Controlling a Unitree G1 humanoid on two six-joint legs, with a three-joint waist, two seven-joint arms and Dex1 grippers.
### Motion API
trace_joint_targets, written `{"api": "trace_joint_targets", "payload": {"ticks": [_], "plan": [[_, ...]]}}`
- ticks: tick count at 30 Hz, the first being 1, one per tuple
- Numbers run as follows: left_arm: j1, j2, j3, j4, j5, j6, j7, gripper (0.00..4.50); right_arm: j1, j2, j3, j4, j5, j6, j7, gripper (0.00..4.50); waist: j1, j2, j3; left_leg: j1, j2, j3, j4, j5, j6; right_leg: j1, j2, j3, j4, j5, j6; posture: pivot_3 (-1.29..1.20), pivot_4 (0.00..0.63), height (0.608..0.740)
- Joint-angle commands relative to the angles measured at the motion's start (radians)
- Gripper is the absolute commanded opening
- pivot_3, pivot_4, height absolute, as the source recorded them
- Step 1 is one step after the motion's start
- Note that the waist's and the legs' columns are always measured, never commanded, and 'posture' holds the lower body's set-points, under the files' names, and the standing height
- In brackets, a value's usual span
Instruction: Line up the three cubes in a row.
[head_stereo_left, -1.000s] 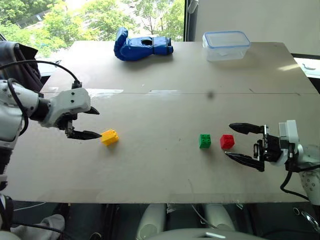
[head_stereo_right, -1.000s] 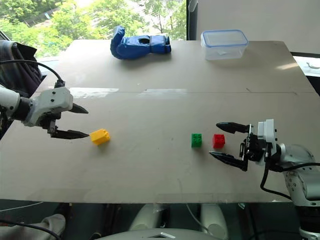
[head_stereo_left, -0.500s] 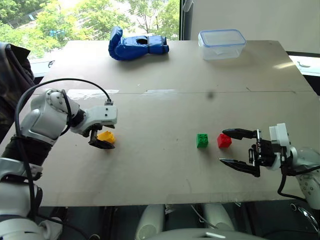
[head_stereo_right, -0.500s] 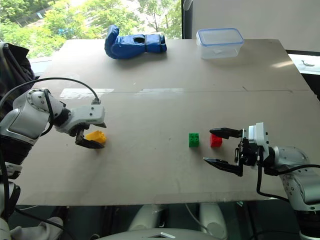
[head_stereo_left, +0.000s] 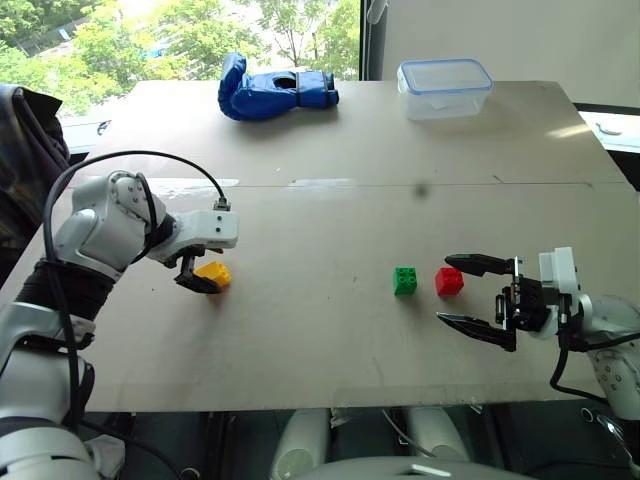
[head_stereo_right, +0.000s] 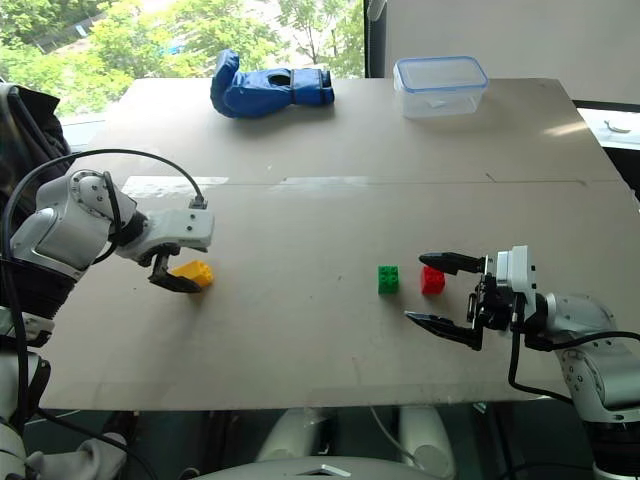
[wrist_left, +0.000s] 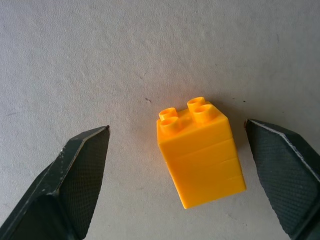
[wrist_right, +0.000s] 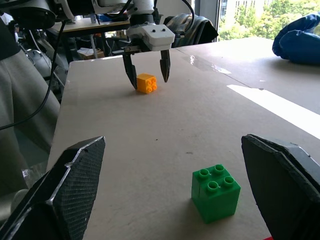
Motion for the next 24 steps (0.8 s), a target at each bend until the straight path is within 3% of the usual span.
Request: {"api": "trace_joint_targets", "payload": {"ticks": [1,8,18,24], "plan": [[0.002,0.026,0.017,-0.098,0.037,0.059,0.006,4.42,-0.003,-0.008,-0.031,-0.003,0.013,-0.016,0.007,4.50,0.000,0.000,0.000,0.000,0.000,0.000,0.000,0.000,0.000,0.000,0.000,0.000,0.000,0.000,0.000,0.00,0.150,0.740],[0.061,0.068,0.014,-0.252,0.053,0.176,-0.030,4.42,-0.027,-0.015,-0.033,0.015,0.012,-0.014,0.016,4.50,-0.002,0.000,0.000,0.000,0.000,0.000,0.000,0.000,0.000,0.000,0.000,0.000,0.000,0.000,0.000,0.00,0.150,0.740],[0.110,0.099,0.016,-0.292,0.099,0.279,0.004,4.42,-0.044,-0.024,-0.035,0.023,0.015,-0.006,0.029,4.50,0.001,0.000,0.000,-0.001,0.000,0.000,0.000,0.000,0.000,-0.001,0.000,0.000,0.001,0.000,0.000,0.00,0.150,0.740],[0.129,0.067,0.019,-0.296,0.120,0.337,0.074,4.42,-0.051,-0.025,-0.031,0.022,0.016,-0.003,0.027,4.50,0.001,0.000,0.000,-0.001,0.000,0.000,0.000,0.000,0.000,-0.001,0.000,0.000,0.001,0.000,0.000,0.00,0.150,0.740]]}}
